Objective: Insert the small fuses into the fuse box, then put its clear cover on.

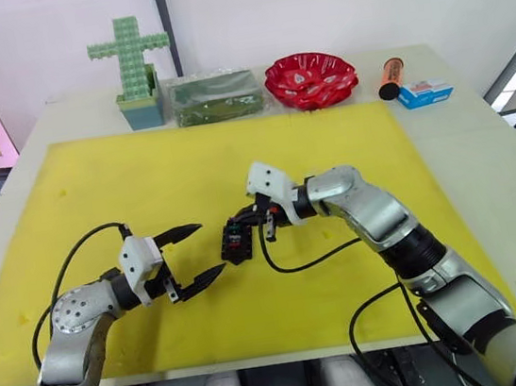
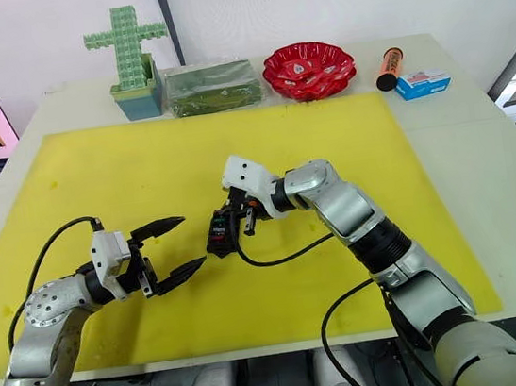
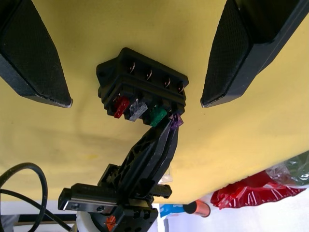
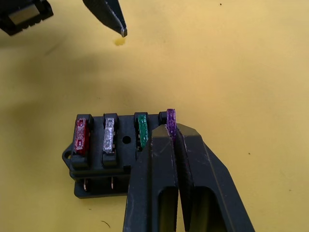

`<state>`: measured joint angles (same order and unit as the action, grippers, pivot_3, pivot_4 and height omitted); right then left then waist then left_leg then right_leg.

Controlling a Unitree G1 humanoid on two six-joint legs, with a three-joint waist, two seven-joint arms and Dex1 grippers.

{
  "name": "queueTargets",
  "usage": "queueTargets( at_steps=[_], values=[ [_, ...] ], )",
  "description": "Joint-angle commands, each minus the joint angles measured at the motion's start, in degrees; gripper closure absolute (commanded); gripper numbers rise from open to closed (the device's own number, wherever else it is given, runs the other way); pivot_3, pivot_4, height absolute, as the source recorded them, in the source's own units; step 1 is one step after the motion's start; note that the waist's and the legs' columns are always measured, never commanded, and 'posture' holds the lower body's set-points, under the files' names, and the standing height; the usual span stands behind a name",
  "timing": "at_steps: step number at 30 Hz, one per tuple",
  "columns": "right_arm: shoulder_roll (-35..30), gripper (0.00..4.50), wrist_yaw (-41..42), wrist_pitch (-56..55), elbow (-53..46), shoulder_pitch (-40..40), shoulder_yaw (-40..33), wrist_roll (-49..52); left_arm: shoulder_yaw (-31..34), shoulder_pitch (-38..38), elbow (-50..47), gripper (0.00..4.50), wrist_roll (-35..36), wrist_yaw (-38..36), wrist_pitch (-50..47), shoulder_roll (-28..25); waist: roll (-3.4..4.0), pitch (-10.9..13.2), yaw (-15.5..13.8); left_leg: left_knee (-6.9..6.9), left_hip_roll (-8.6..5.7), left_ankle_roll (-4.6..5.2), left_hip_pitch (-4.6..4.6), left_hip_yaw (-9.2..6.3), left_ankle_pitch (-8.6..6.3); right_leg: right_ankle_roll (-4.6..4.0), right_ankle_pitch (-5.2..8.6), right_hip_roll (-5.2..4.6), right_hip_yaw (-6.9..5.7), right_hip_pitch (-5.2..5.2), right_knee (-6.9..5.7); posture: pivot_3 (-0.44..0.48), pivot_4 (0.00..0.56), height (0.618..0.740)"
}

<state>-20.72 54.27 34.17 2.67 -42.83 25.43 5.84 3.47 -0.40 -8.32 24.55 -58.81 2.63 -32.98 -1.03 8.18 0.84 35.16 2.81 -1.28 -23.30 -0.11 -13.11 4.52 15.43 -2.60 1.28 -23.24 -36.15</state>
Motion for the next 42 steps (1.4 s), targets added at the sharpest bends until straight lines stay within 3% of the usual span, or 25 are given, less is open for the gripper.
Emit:
queueTargets(
  at_steps=[1,15,20,42],
  values=[
    [-0.94,4.47,0.95,-2.40,0.59,0.56,1.68,-1.95,0.39,-0.47,-2.32,0.00,0.57,0.38,-0.30,-0.17,0.00,0.00,-0.01,0.00,0.00,0.00,0.00,0.00,0.00,0.00,0.00,0.00,0.00,0.01,0.00,0.000,0.150,0.740],
    [-0.96,4.47,2.08,-3.54,0.44,0.31,0.97,-2.80,0.23,-0.97,-2.76,0.00,0.37,0.69,-0.94,0.05,0.00,0.00,-0.02,0.01,0.00,0.00,0.02,0.00,0.00,-0.01,0.00,0.00,0.00,0.03,0.00,0.000,0.150,0.740],
    [-1.13,3.15,2.33,-3.82,0.23,0.52,1.02,-3.11,0.19,-0.94,-2.82,0.00,0.33,0.80,-0.95,0.14,0.00,0.00,-0.03,0.01,0.00,0.00,0.02,0.00,0.00,0.00,0.00,0.00,0.00,0.03,0.00,0.000,0.150,0.740],
    [-0.67,3.15,7.08,-2.12,-0.96,-1.53,-3.93,2.71,0.40,-0.90,-2.20,0.00,0.31,0.48,-0.69,-0.02,0.00,0.00,-0.06,0.01,0.00,0.00,0.01,0.00,0.00,0.01,-0.01,0.00,0.00,0.03,0.00,0.000,0.150,0.740]
  ],
)
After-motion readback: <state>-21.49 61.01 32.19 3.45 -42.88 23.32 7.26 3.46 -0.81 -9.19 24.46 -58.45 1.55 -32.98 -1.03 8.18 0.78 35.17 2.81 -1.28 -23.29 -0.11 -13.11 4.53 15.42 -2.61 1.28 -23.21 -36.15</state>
